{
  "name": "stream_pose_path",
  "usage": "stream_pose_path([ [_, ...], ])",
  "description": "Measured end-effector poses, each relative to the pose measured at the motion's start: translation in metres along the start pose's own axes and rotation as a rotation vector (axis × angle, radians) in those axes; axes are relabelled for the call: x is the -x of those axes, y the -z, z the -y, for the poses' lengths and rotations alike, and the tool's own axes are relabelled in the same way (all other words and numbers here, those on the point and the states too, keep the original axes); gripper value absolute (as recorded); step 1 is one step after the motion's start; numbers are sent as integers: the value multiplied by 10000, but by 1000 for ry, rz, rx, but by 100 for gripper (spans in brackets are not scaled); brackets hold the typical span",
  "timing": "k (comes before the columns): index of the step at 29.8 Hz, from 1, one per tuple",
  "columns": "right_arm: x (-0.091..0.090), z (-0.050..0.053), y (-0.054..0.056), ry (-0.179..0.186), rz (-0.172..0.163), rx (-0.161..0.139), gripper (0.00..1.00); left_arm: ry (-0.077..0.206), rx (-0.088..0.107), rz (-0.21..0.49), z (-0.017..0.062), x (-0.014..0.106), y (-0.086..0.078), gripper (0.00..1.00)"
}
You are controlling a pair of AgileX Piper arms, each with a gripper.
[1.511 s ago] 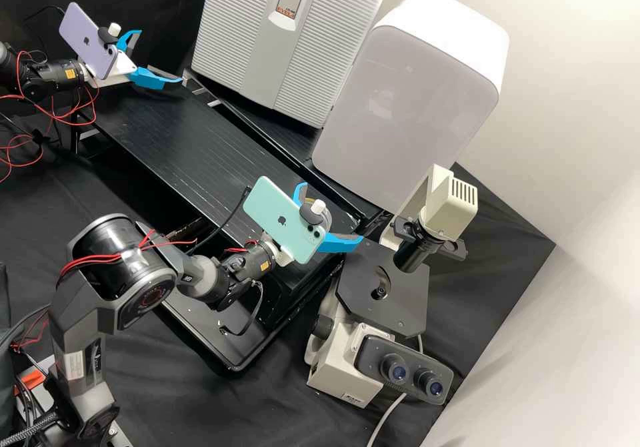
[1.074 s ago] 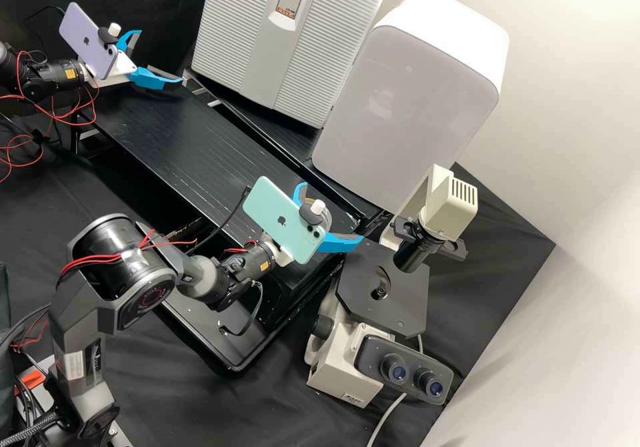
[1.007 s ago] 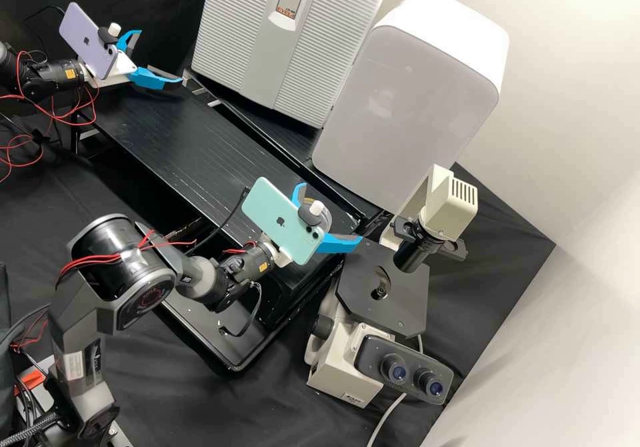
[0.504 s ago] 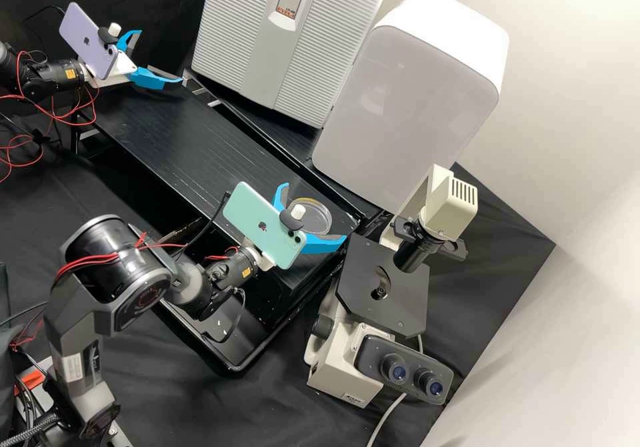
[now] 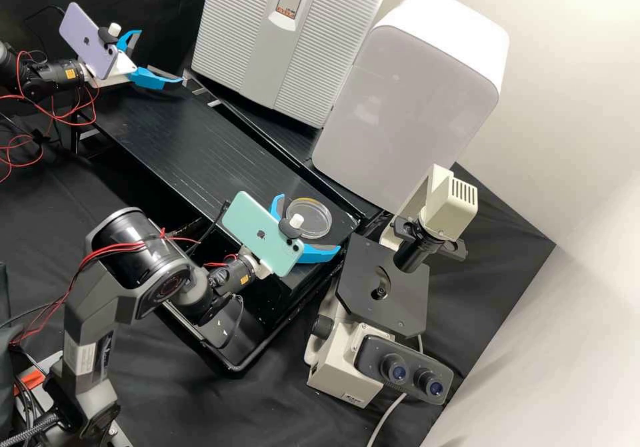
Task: Slide the petri dish to the left
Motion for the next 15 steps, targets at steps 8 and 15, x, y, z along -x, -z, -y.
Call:
stream_pose_path([
  [8, -93, 78, 48, 2, -8, -9, 100, 0, 0, 0, 0, 0, 0, 100],
  [15, -179, 132, 93, 19, -23, -9, 0, 0, 0, 0, 0, 0, 0, 100],
])
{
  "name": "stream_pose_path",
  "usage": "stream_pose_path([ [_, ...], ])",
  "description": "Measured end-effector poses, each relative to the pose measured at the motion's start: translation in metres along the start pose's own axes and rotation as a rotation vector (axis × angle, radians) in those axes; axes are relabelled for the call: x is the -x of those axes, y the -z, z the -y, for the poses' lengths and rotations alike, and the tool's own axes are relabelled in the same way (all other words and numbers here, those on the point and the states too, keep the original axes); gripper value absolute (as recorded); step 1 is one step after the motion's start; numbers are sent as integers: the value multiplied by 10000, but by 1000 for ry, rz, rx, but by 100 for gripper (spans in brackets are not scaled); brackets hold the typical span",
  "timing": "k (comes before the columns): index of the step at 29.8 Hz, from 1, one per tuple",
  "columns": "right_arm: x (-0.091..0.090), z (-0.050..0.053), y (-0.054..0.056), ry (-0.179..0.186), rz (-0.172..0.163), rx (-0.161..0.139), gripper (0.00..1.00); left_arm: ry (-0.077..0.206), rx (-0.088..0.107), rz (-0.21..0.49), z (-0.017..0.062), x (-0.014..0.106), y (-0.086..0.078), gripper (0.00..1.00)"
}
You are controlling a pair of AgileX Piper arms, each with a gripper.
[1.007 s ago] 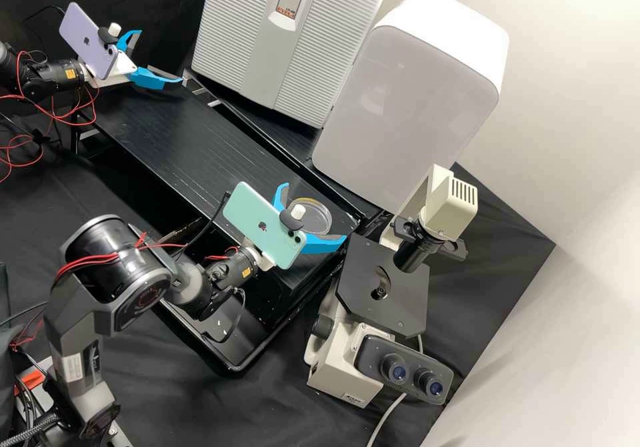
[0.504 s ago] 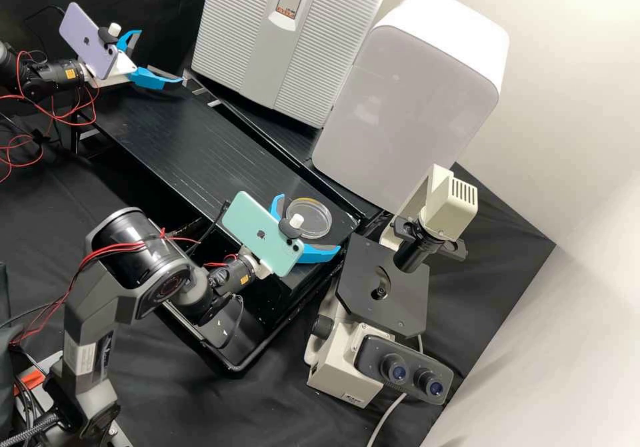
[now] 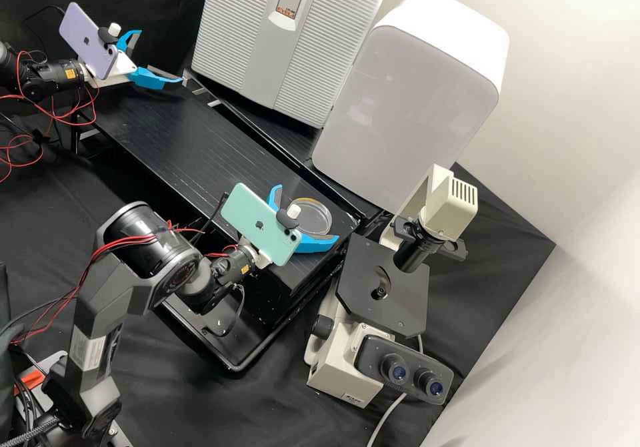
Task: Slide the petri dish to the left
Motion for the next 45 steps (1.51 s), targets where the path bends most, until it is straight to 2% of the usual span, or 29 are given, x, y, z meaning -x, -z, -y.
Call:
stream_pose_path([
  [14, -8, 8, -12, 14, 16, 0, 0, 0, 0, 0, 0, 0, 0, 100],
  [40, -11, 4, -11, 11, 16, -8, 0, 0, 0, 0, 0, 0, 0, 100],
  [45, -30, 63, 49, 34, 9, -12, 0, 0, 0, 0, 0, 0, 0, 100],
])
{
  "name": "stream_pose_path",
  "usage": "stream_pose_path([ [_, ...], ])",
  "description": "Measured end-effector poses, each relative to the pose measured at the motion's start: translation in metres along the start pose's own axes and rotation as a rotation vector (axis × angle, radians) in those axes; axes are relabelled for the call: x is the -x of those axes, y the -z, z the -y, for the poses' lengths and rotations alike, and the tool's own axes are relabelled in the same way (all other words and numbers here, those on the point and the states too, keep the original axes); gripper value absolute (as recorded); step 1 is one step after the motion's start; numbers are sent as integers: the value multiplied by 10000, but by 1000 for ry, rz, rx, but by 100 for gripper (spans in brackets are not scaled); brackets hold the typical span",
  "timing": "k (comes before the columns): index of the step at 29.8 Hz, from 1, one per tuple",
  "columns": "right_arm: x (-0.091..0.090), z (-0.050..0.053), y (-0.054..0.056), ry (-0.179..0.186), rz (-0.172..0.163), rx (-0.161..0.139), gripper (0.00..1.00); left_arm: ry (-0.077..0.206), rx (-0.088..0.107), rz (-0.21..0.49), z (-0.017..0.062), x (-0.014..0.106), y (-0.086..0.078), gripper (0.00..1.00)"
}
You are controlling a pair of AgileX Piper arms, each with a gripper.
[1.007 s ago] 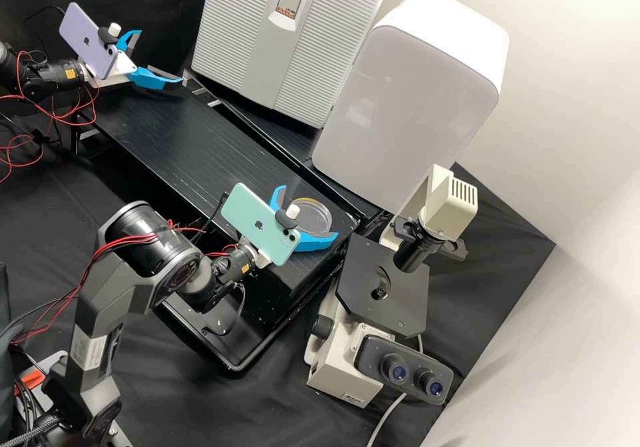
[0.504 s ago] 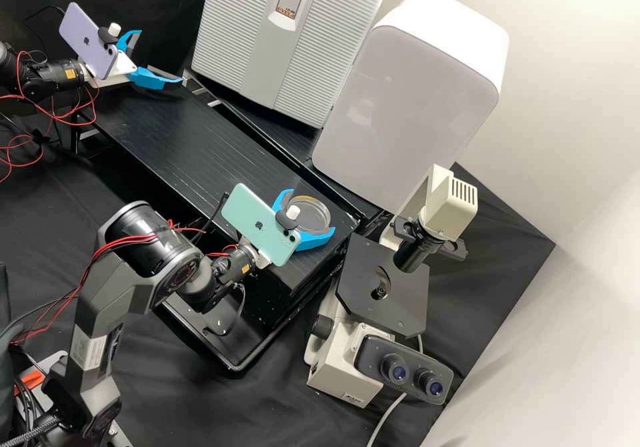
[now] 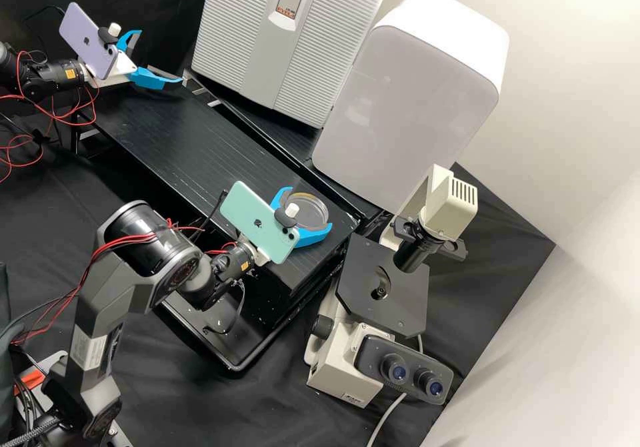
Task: Slide the petri dish to the left
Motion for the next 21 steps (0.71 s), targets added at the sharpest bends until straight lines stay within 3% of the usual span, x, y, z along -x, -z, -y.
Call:
stream_pose_path([
  [4, 13, 37, 73, 6, -1, -16, 0, 0, 0, 0, 0, 0, 0, 100],
  [6, 11, 60, 147, 27, -10, -17, 0, 0, 0, 0, 0, 0, 0, 100],
  [10, -8, 108, 392, 64, -48, -13, 0, 0, 0, 0, 0, 0, 0, 100],
  [15, 2, 183, 686, 124, -85, 15, 0, 0, 0, 0, 0, 0, 0, 100],
  [21, 49, 246, 999, 133, -133, 9, 0, 0, 0, 0, 0, 0, 0, 100],
])
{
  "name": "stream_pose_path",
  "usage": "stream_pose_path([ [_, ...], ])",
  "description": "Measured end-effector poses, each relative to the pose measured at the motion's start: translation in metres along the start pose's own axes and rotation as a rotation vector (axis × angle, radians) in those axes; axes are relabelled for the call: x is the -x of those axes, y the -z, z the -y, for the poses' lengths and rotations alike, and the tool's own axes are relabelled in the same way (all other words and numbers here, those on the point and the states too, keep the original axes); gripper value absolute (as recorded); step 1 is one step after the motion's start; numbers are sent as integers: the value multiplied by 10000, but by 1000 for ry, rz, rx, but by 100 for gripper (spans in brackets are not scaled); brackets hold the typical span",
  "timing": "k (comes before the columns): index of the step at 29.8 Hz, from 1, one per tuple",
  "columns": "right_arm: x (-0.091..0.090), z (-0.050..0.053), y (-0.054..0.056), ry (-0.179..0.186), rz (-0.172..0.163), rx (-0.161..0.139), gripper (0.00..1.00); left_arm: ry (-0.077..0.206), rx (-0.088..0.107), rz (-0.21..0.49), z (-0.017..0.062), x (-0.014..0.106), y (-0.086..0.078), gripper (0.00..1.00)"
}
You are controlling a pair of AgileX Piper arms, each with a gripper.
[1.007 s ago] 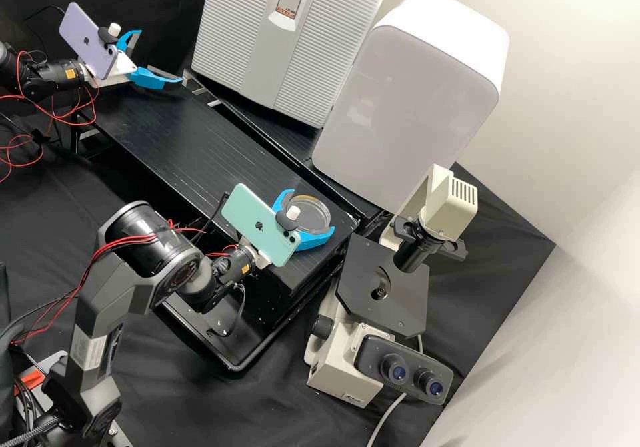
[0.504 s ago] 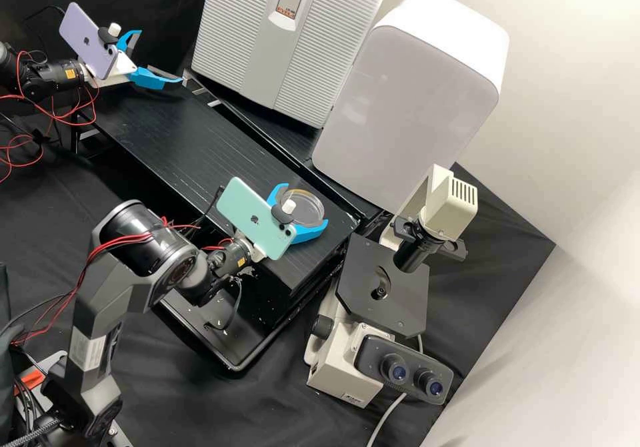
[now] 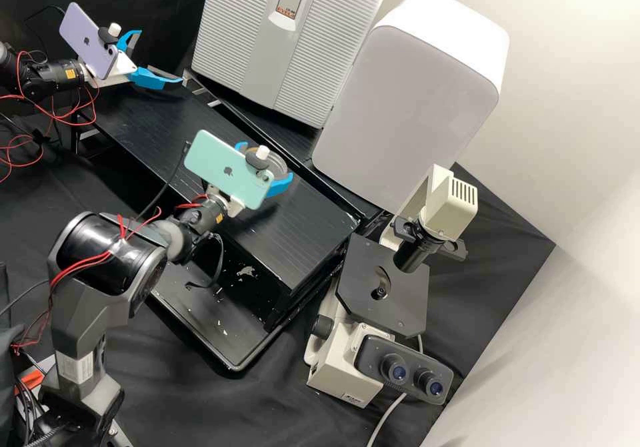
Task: Slide the petri dish to the left
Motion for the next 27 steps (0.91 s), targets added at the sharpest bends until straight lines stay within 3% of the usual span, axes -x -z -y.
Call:
stream_pose_path([
  [4, 7, 72, 179, 13, -21, 0, 0, 0, 0, 0, 0, 0, 0, 100],
  [8, 6, 158, 332, 36, -53, 29, 0, 0, 0, 0, 0, 0, 0, 100],
  [18, -82, 337, 564, 68, -59, 43, 0, 0, 0, 0, 0, 0, 0, 100],
  [27, -160, 632, 743, 174, -43, 36, 0, 0, 0, 0, 0, 0, 0, 100],
])
